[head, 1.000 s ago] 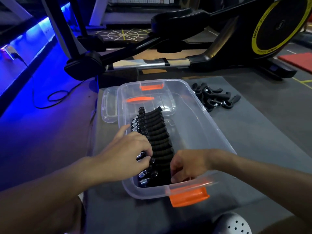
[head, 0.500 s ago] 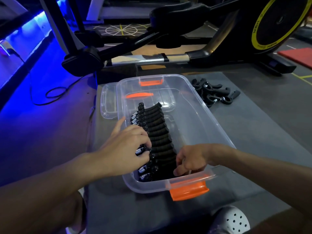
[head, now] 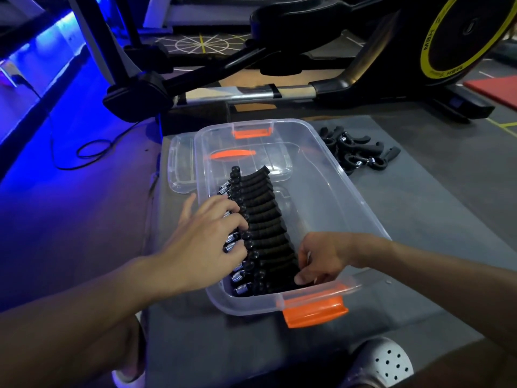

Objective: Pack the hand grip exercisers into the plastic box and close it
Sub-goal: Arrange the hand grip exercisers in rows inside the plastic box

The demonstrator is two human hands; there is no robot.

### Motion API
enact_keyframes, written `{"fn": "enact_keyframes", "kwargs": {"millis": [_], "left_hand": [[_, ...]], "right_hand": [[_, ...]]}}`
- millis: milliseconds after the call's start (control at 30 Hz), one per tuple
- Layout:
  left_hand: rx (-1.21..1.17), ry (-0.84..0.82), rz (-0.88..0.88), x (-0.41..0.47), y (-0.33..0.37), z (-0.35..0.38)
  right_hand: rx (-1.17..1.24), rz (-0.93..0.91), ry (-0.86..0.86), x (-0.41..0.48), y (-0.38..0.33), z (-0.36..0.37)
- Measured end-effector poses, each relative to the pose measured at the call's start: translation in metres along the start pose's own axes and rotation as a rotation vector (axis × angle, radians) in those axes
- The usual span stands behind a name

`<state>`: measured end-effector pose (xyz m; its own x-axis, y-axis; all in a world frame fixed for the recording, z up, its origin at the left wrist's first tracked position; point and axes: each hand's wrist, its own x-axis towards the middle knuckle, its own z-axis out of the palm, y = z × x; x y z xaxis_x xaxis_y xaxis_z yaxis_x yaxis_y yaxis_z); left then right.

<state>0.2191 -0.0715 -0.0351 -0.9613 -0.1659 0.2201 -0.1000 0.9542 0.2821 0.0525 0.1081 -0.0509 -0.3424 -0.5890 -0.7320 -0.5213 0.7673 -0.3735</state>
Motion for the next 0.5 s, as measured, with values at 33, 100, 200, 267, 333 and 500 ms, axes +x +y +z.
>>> {"fn": "enact_keyframes", "kwargs": {"millis": [33, 100, 200, 267, 333, 500], "left_hand": [[-0.004, -0.008, -0.006, 0.000, 0.000, 0.000], [-0.009, -0.018, -0.013, 0.000, 0.001, 0.001], [-0.018, -0.015, -0.031, 0.001, 0.001, 0.001], [-0.024, 0.011, -0.049, 0.001, -0.001, 0.001], [-0.035, 0.049, -0.084, 0.001, -0.001, -0.001], [-0.045, 0.076, -0.351, 0.005, 0.003, -0.003]], "right_hand": [[-0.014, -0.012, 0.011, 0.000, 0.000, 0.000], [-0.117, -0.036, 0.041, -0.001, 0.001, 0.000], [-0.195, -0.047, 0.079, -0.001, 0.002, 0.000], [-0.164, -0.049, 0.086, -0.003, 0.000, -0.003], [-0.142, -0.089, 0.141, -0.006, -0.005, -0.012], [-0.233, -0.355, 0.759, -0.018, -0.007, -0.050]]}}
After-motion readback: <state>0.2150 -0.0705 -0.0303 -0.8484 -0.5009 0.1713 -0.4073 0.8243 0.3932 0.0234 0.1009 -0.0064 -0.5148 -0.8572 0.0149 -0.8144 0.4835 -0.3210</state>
